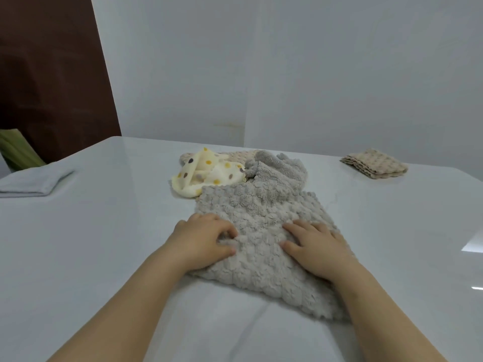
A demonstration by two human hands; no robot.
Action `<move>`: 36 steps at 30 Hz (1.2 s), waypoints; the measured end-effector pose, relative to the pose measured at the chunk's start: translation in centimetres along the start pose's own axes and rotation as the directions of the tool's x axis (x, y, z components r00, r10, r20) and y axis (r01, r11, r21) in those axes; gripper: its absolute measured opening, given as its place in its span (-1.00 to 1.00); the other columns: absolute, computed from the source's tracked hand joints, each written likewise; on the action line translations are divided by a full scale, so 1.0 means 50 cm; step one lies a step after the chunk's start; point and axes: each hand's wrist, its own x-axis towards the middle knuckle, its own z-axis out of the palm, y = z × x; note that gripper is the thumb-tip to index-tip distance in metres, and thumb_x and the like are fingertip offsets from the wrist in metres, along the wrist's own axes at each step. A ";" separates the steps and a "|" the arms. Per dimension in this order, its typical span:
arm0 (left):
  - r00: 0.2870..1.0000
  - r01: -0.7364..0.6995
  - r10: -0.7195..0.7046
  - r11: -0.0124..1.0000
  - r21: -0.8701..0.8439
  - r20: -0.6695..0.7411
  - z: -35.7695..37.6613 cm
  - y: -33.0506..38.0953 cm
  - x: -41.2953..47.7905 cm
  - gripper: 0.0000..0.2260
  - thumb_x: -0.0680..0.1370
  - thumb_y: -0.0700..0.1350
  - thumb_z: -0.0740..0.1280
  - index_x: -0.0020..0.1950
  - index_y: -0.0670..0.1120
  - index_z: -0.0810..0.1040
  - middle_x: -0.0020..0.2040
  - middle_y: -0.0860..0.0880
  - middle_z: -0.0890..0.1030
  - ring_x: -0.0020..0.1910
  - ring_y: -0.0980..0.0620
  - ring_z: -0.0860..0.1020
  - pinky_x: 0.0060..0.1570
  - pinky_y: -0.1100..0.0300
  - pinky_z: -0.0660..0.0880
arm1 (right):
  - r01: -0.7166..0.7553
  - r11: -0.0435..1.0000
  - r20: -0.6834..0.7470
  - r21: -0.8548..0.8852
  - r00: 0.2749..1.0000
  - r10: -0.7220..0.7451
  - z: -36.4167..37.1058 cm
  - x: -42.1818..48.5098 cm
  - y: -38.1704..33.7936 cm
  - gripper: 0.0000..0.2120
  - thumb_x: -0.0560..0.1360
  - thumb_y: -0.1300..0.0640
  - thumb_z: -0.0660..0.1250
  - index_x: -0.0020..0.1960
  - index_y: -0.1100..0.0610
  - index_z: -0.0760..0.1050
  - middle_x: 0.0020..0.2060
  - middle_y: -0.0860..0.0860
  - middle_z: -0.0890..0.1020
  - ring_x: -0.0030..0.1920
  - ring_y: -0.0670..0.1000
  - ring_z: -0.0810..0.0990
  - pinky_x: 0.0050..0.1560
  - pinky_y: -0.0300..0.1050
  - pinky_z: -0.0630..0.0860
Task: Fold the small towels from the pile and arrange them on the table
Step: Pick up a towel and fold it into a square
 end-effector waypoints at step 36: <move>0.930 -0.237 0.207 0.969 -0.065 -0.304 0.028 0.018 0.009 -0.65 0.52 0.21 0.15 0.22 0.09 0.48 0.17 0.10 0.48 0.19 0.04 0.41 0.19 0.09 0.34 | 0.195 0.976 -0.331 0.101 0.931 -0.153 0.018 0.001 0.003 -0.78 0.53 0.03 0.22 0.16 -0.01 0.44 0.03 -0.04 0.55 0.07 0.04 0.45 0.01 -0.12 0.35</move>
